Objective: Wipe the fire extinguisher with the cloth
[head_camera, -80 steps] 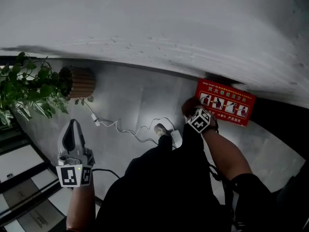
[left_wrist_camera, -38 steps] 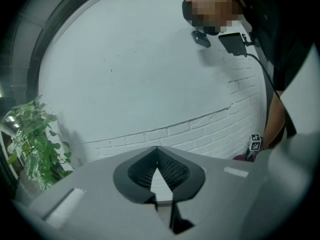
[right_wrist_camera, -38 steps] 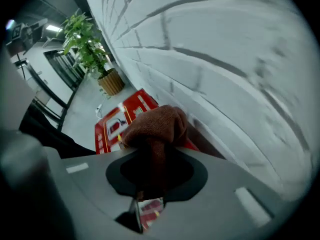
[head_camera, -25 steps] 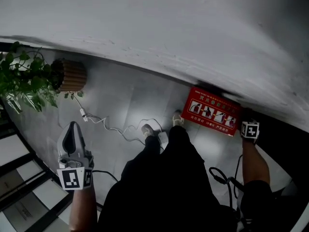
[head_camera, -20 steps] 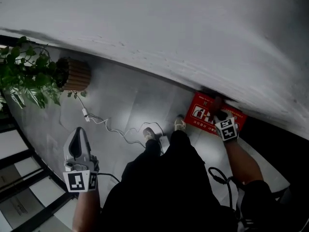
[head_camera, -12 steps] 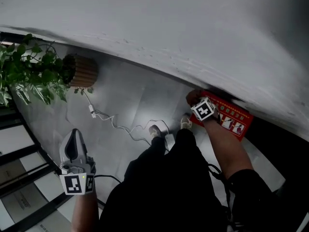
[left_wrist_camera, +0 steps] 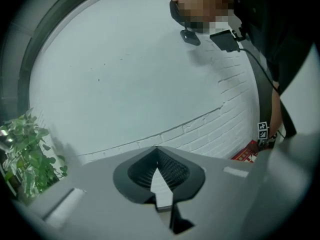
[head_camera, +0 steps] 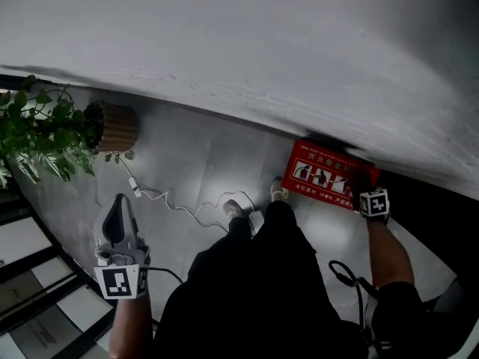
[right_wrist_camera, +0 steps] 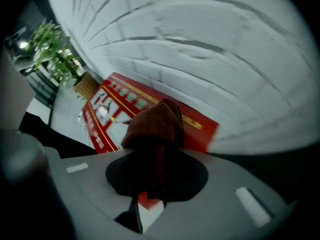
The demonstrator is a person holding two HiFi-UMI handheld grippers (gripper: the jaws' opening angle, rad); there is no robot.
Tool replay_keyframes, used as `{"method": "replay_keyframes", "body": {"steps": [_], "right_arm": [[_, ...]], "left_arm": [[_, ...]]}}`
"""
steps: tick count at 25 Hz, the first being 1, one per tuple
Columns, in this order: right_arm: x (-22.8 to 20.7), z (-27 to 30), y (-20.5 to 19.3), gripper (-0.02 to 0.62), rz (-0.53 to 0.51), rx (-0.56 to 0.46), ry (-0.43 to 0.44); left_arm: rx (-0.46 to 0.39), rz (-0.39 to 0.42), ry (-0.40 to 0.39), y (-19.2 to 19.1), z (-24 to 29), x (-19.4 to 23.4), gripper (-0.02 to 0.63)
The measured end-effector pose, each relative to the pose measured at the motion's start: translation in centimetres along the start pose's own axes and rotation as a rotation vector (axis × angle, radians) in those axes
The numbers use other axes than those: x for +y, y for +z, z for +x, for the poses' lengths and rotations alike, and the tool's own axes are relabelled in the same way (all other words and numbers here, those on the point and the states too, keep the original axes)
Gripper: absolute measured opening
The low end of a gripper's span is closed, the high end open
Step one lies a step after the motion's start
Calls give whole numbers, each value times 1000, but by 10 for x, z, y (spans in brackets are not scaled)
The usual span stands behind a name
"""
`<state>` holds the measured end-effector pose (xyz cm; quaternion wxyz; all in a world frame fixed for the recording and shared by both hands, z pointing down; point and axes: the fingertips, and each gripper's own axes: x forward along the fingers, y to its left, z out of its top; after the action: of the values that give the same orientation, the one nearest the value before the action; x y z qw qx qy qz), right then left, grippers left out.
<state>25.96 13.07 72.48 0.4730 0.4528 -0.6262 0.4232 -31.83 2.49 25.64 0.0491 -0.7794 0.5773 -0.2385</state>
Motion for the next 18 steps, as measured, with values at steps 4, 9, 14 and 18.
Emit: {"method": "replay_keyframes", "body": {"steps": [4, 9, 14, 18], "right_arm": [[-75, -22, -88, 75, 266, 179, -142], [-20, -30, -28, 75, 96, -74, -76], [175, -18, 107, 75, -283, -258, 269], [279, 28, 148, 75, -482, -199, 413]], "left_arm": [[1, -34, -19, -3, 10, -5, -2], [2, -48, -3, -6, 7, -1, -2], [22, -59, 13, -12, 2, 2, -2], [48, -23, 6, -8, -8, 2, -2]]}}
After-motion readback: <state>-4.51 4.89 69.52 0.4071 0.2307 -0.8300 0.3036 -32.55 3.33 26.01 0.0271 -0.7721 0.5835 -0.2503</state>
